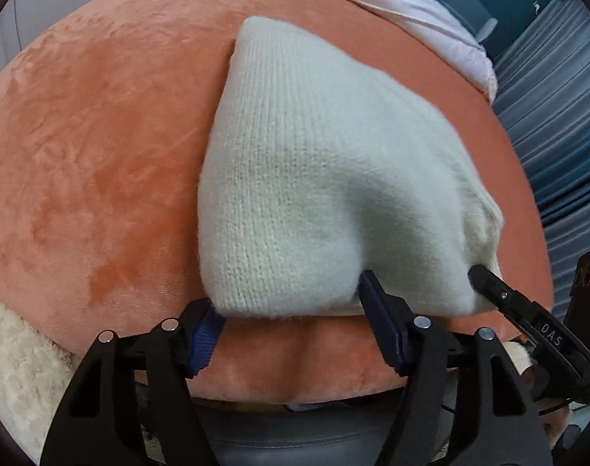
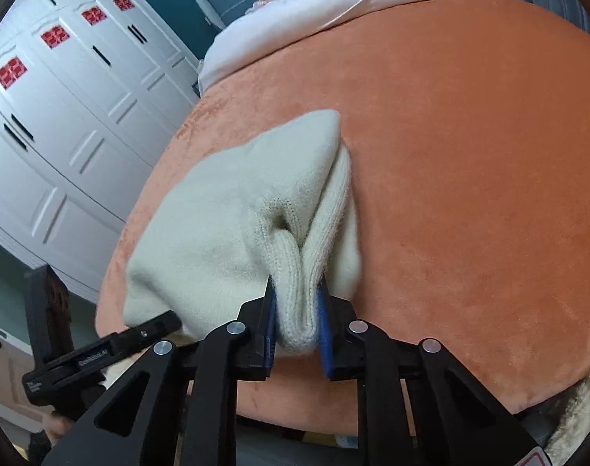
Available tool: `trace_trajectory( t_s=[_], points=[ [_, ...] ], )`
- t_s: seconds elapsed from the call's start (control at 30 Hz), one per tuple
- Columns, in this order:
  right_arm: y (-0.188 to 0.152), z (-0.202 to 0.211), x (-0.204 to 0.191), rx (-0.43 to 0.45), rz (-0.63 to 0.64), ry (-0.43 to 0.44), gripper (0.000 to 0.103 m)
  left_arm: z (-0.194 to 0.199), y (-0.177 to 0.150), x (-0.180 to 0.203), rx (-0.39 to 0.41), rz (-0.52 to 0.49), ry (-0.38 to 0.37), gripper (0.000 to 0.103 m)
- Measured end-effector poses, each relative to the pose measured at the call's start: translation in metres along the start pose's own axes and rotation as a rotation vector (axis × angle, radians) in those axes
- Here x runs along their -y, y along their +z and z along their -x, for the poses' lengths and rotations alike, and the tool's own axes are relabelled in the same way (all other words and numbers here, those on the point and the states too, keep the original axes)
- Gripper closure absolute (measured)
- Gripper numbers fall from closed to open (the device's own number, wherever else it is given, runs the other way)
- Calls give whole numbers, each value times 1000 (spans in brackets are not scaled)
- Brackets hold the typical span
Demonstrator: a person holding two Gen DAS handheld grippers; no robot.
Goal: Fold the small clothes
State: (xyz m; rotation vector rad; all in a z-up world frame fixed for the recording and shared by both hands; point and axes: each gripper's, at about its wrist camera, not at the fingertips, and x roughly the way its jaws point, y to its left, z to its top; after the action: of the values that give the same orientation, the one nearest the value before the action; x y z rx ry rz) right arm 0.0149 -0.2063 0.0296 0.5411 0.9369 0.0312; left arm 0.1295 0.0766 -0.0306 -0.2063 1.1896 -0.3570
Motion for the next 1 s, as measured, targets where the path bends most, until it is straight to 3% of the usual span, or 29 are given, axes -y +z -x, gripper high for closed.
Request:
trace_trajectory(
  t_s=[0.07,0.13,0.2,0.3,0.37,0.47,0.53,0.57,0.67,0.83,1.0],
  points=[
    [-4,-23,5,-69,-12,-35,84,4,-4,0,4,13,-1,37],
    [-4,-11,4,-27,-46,-27,83,25,-4,4,41,-4,33,39],
    [-1,15,-9,41,-20,-56,83,59,-3,11,129,-37,57,37],
    [-1,51,-32,158,106,-154,86,92,3,22,250,-78,130,31],
    [4,57,-55,185,210,-194,90,93,18,32,276,-108,170,30],
    [8,31,-66,124,278,-211,91,56,35,34,208,-141,308,29],
    [6,-8,-56,-4,279,-255,92,27,30,25,132,-137,319,27],
    [0,-31,-47,-69,281,-287,92,23,25,19,138,-118,305,25],
    [-10,-32,-54,-38,352,-330,91,29,18,22,150,-146,343,24],
    [-7,14,-64,33,263,-250,91,60,7,33,173,-129,303,26],
    [-28,47,-57,61,217,-239,91,76,-13,51,198,-182,298,26]
  ],
)
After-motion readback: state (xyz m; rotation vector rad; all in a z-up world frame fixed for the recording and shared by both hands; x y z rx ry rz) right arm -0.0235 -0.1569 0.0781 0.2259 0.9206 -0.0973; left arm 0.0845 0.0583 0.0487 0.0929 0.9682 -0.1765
